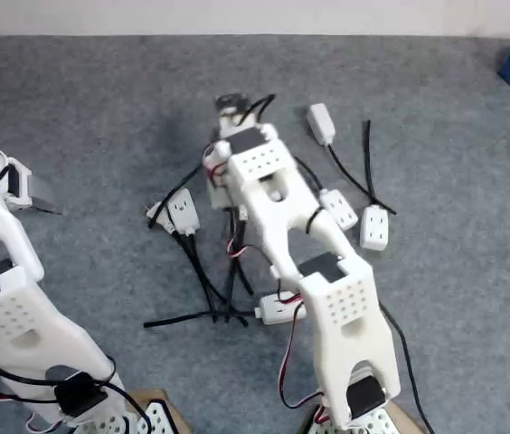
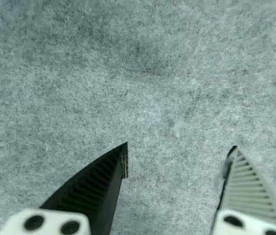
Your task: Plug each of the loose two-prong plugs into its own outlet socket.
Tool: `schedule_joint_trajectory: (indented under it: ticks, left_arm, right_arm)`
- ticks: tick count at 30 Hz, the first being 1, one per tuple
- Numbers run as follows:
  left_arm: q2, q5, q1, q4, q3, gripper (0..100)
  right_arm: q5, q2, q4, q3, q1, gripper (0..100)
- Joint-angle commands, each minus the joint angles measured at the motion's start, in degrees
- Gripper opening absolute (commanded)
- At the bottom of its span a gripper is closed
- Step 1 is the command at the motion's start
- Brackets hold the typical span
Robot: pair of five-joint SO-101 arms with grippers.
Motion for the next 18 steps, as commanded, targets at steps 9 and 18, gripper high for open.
schedule_joint_trajectory:
  ticks: [9, 18]
  left_arm:
    - [-3.21, -0.53, -0.31, -1.23, 0.04, 32]
    - [-3.21, -0.53, -1.45, -1.23, -0.13, 32]
  right_arm:
    - [-1.23, 1.1, 3.21, -5.41, 1.71, 32.8]
    - [-1.58, 9.63, 2.95, -6.73, -0.84, 32.8]
